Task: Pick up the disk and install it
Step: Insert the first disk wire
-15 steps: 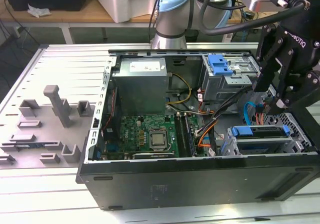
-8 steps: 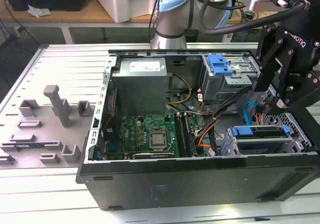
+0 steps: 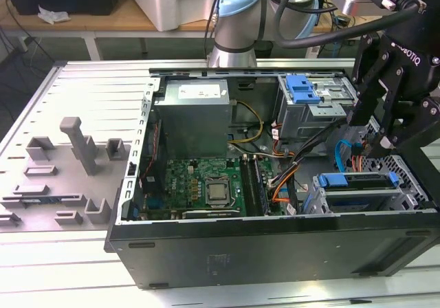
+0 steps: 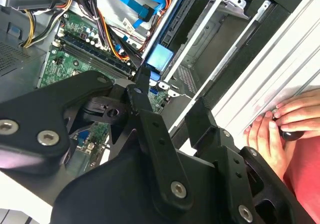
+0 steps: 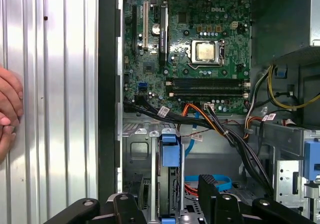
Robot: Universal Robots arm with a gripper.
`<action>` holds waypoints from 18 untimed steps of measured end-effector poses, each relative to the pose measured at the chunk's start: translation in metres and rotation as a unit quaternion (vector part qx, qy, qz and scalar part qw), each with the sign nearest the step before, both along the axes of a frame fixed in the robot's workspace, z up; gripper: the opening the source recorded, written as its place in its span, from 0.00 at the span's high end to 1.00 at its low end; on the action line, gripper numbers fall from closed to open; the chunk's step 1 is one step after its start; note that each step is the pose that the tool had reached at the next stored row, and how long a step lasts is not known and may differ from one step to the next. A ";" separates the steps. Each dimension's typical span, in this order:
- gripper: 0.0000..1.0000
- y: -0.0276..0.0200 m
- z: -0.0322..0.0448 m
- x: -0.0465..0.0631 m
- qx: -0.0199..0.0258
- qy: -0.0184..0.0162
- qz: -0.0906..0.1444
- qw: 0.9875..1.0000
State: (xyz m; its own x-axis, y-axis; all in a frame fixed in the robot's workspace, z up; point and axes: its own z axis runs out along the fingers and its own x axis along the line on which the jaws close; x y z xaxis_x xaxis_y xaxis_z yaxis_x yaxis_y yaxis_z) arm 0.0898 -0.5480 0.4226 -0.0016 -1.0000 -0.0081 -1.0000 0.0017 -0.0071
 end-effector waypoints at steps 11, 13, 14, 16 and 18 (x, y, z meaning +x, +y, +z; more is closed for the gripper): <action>0.44 0.0001 0.0000 0.023 0.000 0.001 0.000 1.000; 0.44 0.0002 0.0000 0.035 0.000 0.001 0.000 1.000; 0.44 0.0004 0.0000 0.035 0.000 0.001 0.000 1.000; 0.44 0.0023 -0.0003 0.036 0.000 0.001 -0.008 1.000; 0.44 0.0027 -0.0008 0.037 -0.001 0.001 -0.036 0.999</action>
